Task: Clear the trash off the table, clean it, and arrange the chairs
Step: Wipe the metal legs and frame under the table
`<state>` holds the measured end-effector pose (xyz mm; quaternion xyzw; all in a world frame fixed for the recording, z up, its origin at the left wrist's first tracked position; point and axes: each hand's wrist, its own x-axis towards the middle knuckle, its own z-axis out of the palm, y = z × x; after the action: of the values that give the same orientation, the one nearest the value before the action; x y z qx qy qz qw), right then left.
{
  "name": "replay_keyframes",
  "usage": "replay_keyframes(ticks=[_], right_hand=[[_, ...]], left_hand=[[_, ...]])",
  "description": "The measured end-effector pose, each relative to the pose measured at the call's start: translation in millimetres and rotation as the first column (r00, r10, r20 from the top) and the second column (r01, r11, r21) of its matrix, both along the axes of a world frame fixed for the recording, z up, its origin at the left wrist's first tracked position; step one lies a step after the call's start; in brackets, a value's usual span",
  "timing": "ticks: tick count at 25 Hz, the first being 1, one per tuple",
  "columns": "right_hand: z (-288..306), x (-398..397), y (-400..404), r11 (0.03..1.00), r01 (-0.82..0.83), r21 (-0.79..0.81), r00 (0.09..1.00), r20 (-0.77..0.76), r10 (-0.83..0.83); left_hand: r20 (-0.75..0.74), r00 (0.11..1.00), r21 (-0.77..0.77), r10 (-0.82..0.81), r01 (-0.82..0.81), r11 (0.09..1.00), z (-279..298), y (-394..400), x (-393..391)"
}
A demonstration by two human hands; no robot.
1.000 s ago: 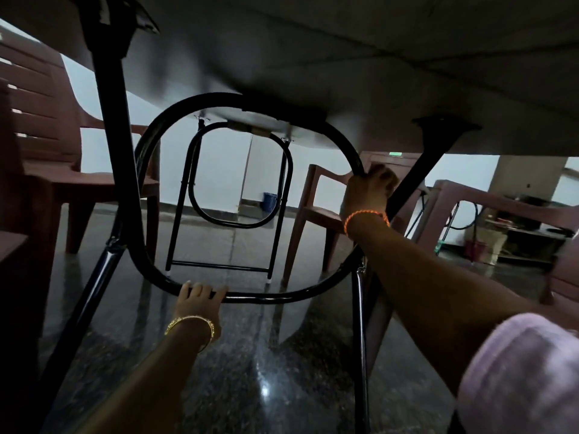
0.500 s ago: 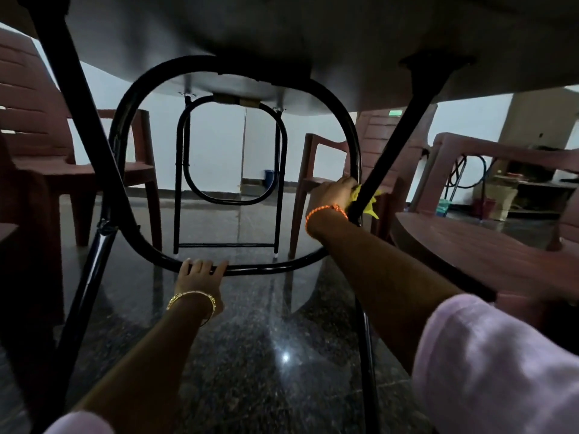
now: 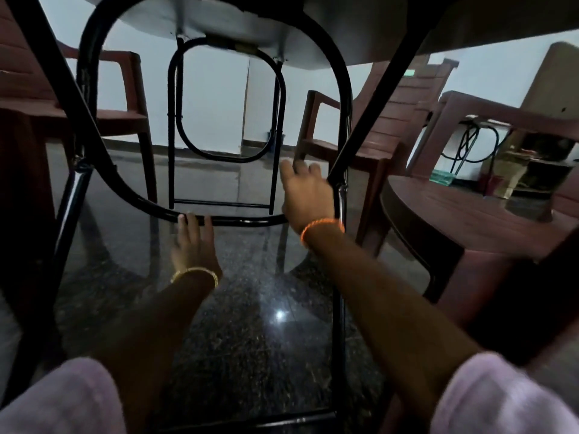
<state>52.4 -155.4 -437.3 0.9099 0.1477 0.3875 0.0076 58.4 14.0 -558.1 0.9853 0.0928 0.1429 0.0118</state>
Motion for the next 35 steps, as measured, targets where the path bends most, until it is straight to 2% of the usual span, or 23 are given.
replay_keyframes(ticks=[2,4,5,6,7,8,9,10,12,14,15,18,20,23,25,28,32,35], right_hand=[[-45.8,-22.4,0.9,0.936,-0.107,0.336,0.991,0.11,0.074],[-67.9,-35.7,-14.2,0.72,-0.159,0.676,0.971,0.239,-0.01],[-67.7,-36.3,-26.0,0.585,-0.165,0.794,0.96,0.264,-0.088],[-62.2,-32.9,-39.7,0.448,-0.168,0.878,0.953,0.262,-0.155],[-53.8,-27.8,-52.7,0.328,-0.186,0.926,0.947,0.258,-0.193],[-44.8,-22.4,-61.6,0.25,-0.222,0.943,0.939,0.275,-0.206],[-36.5,-16.0,-67.2,0.216,-0.268,0.939,0.931,0.31,-0.191],[-30.1,-8.1,-69.4,0.222,-0.309,0.925,0.925,0.346,-0.157],[-24.7,9.6,-66.6,0.3,-0.327,0.896,0.936,0.351,-0.028],[-32.6,24.7,-56.5,0.354,-0.303,0.885,0.953,0.276,0.127],[-38.7,28.1,-52.8,0.351,-0.302,0.886,0.951,0.255,0.174],[-55.1,26.2,-46.7,0.34,-0.339,0.877,0.935,0.275,0.224],[-61.1,23.9,-50.7,0.28,-0.337,0.899,0.932,0.277,0.232],[-83.7,13.3,-57.7,0.172,-0.289,0.942,0.943,0.25,0.218],[-104.4,4.7,-62.0,0.175,-0.289,0.941,0.944,0.25,0.215],[-145.6,-14.8,-67.6,0.251,-0.291,0.923,0.943,0.232,0.238],[-227.7,-63.4,-72.5,0.433,-0.213,0.876,0.977,0.187,0.103],[-295.7,-107.5,-75.2,0.473,-0.103,0.875,0.994,0.1,0.031]], left_hand=[[0.062,0.972,0.136,-0.228,0.218,0.966,-33.1,-7.6,-15.7],[-0.019,0.859,0.337,-0.512,0.487,0.805,-52.9,-11.3,-25.7],[-0.023,0.812,0.372,-0.583,0.548,0.75,-57.9,-13.8,-26.4],[-0.039,0.791,0.374,-0.61,0.578,0.725,-63.3,-19.2,-28.0],[-0.104,0.78,0.309,-0.617,0.615,0.725,-69.2,-27.6,-31.6],[-0.189,0.762,0.197,-0.62,0.647,0.736,-76.7,-37.9,-37.7],[-0.289,0.742,0.086,-0.605,0.65,0.755,-88.6,-50.0,-44.4],[-0.378,0.721,-0.017,-0.581,0.622,0.783,-100.4,-62.0,-49.2],[-0.493,0.684,-0.19,-0.538,0.519,0.833,-114.9,-79.3,-56.7],[-0.562,0.604,-0.396,-0.565,0.403,0.825,-124.1,-84.9,-59.3],[-0.583,0.555,-0.47,-0.594,0.365,0.803,-127.8,-86.1,-60.5],[-0.625,0.437,-0.547,-0.647,0.347,0.762,-134.1,-87.6,-70.4],[-0.64,0.389,-0.536,-0.663,0.393,0.747,-134.5,-89.7,-76.0],[-0.631,0.387,-0.549,-0.672,0.389,0.74,-136.5,-90.8,-80.3],[-0.619,0.404,-0.565,-0.674,0.367,0.739,-137.3,-89.8,-80.7],[-0.595,0.431,-0.613,-0.679,0.304,0.729,-144.2,-85.3,-80.8],[-0.588,0.46,-0.607,-0.666,0.294,0.738,-147.9,-83.4,-80.5],[-0.553,0.474,-0.623,-0.685,0.311,0.718,-150.7,-84.5,-81.9]])
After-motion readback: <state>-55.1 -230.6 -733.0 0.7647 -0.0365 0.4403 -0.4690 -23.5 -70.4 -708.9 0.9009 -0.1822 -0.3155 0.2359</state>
